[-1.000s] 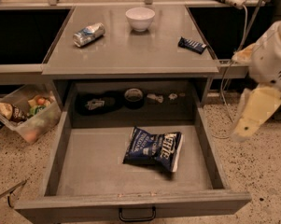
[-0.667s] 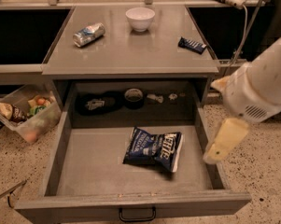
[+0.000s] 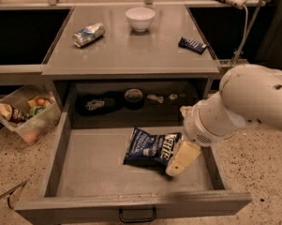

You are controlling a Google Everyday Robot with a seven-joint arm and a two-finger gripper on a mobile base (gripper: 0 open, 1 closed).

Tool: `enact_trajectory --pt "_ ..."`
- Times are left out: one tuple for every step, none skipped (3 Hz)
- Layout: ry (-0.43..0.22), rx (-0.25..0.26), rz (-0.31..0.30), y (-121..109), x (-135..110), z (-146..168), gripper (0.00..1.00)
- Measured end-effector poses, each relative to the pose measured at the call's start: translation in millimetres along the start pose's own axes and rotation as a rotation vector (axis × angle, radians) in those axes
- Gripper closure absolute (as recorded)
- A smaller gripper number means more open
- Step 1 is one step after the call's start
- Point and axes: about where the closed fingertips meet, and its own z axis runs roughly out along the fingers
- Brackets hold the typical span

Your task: Pick blue chip bag from top drawer and place on counter

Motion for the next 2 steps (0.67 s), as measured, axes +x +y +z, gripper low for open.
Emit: enact_trajectory --pt "0.001 -0.002 -0.001 0.6 0.2 -0.4 0.00" --pt "-0.005 0.016 0.021 -5.9 -1.1 5.9 0.00"
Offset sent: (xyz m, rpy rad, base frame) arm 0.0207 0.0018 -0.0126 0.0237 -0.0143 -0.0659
